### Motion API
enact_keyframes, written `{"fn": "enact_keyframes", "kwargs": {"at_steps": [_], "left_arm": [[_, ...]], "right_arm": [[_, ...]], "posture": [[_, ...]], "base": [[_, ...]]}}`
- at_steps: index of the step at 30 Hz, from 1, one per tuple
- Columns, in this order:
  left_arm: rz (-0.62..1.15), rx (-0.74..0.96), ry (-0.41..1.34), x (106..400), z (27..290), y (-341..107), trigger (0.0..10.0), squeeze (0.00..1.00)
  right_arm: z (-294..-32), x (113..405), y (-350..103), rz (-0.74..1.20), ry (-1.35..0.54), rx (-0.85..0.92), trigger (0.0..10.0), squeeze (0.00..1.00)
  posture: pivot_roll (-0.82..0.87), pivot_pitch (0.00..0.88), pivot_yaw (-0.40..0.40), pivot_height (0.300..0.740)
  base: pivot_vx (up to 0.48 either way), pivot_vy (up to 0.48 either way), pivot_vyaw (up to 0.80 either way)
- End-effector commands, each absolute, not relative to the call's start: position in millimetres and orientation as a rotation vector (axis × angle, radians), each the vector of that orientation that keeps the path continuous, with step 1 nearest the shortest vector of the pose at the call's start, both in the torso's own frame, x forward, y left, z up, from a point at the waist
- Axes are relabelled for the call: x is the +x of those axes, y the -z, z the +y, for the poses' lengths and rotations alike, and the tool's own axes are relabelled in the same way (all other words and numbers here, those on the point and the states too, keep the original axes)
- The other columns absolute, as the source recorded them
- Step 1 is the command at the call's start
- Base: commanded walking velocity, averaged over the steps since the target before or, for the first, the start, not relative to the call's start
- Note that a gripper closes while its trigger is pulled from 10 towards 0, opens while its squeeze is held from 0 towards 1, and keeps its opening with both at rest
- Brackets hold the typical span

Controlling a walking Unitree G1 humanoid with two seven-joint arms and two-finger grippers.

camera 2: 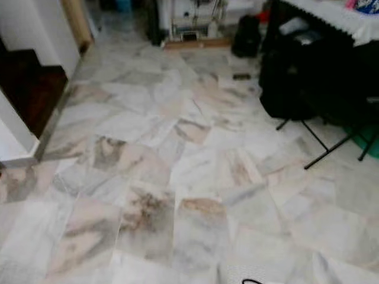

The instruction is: Sweep floor

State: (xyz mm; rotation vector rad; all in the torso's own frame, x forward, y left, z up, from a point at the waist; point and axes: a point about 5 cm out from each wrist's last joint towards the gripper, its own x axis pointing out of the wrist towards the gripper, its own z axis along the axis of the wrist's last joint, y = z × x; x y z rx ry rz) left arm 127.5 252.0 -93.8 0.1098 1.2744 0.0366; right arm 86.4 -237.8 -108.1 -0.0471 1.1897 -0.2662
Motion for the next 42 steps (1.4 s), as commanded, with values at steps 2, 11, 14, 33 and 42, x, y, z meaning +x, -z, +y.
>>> {"fn": "enact_keyframes", "kwargs": {"at_steps": [2, 11, 14, 33, 42], "left_arm": [[0.89, 0.057, 0.159, 210.0, 181.4, 69.2, 10.0, 0.0], [0.892, 0.045, 0.152, 208.6, 180.8, 70.1, 10.0, 0.0], [0.892, 0.042, 0.152, 208.8, 180.1, 70.1, 10.0, 0.0], [0.893, 0.039, 0.154, 208.4, 178.7, 70.5, 10.0, 0.0], [0.893, 0.039, 0.154, 208.4, 178.7, 70.5, 10.0, 0.0]], "right_arm": [[-222.2, 124.9, 100.0, 1.005, 0.264, 0.226, 10.0, 0.0], [-222.6, 123.4, 100.3, 1.006, 0.271, 0.25, 10.0, 0.0], [-222.6, 122.9, 100.5, 1.014, 0.254, 0.225, 10.0, 0.0], [-221.0, 123.6, 100.7, 1.018, 0.255, 0.209, 10.0, 0.0], [-221.0, 123.6, 100.7, 1.018, 0.255, 0.209, 10.0, 0.0]], "posture": [[-0.12, 0.008, 0.036, 0.74], [-0.12, 0.007, 0.034, 0.74], [-0.12, 0.011, 0.034, 0.74], [-0.13, 0.015, 0.035, 0.74], [-0.13, 0.015, 0.035, 0.74]], "base": [[0.48, 0.0, 0.8], [0.48, 0.0, 0.51], [0.48, 0.0, 0.0], [0.48, 0.0, 0.0], [0.48, 0.0, 0.0]]}}
